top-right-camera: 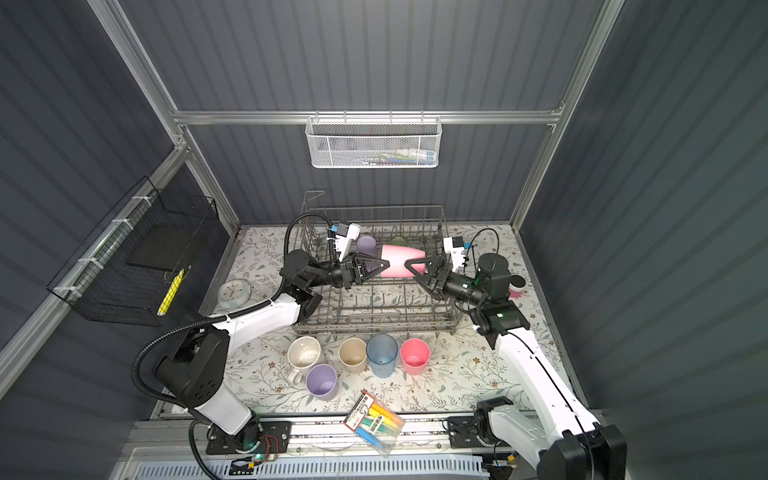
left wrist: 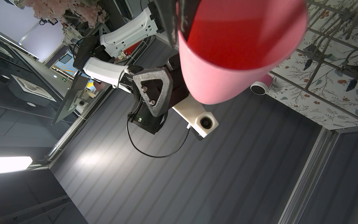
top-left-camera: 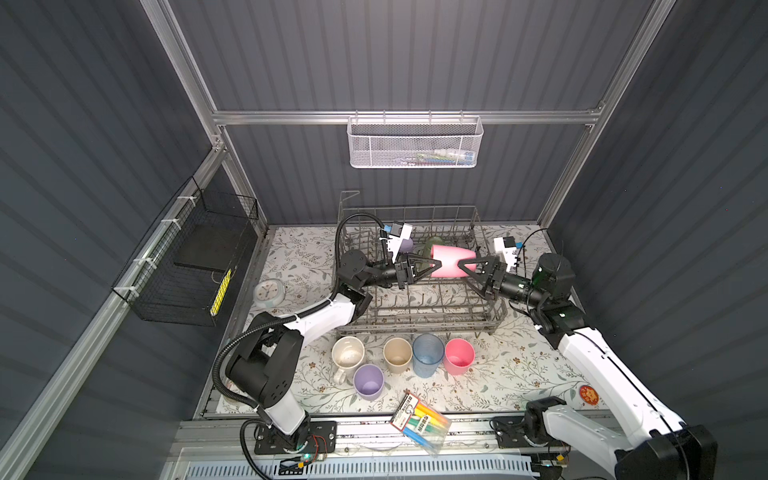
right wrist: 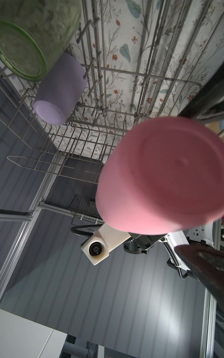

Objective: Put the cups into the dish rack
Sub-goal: 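Hold the pink cup out with the left gripper while the right gripper approaches its base, then close the right gripper on the pink cup base held by the left gripper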

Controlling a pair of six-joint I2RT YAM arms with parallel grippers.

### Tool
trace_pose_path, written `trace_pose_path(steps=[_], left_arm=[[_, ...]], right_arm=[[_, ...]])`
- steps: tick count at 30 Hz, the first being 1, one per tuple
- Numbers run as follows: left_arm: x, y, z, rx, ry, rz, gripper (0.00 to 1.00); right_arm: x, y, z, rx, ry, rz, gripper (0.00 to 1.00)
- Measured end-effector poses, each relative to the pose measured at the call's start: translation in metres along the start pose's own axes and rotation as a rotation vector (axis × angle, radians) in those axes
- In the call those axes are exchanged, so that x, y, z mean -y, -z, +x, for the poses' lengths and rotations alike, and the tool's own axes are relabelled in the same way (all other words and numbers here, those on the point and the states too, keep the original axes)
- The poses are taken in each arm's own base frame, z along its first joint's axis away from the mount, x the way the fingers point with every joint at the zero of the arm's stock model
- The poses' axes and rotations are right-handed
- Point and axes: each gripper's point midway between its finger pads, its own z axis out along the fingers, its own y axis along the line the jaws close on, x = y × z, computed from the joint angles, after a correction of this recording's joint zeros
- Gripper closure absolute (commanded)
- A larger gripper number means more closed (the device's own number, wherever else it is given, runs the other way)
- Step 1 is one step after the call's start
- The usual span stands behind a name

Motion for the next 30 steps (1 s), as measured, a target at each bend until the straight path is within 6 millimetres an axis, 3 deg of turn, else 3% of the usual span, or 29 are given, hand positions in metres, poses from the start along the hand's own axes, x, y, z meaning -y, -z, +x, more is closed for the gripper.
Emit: trace_pose_path(steps=[16,26,30], left_arm=[[0.003,-0.002,0.002,-0.005,-0.005,0.011,1.0],[0.008,-0.007,0.01,-0.031,0.008,0.028,1.0],[0.007,-0.007,0.011,-0.034,0.007,0.027,1.0]], right_arm=[[-0.007,-0.008,-0.008,0.02,0.01,-0.025,0.15],[-0.007,-0.013,-0.013,0.029,0.009,-0.043,0.1],[-0.007,-0.014,-0.014,0.031,0.006,-0.043,0.15]])
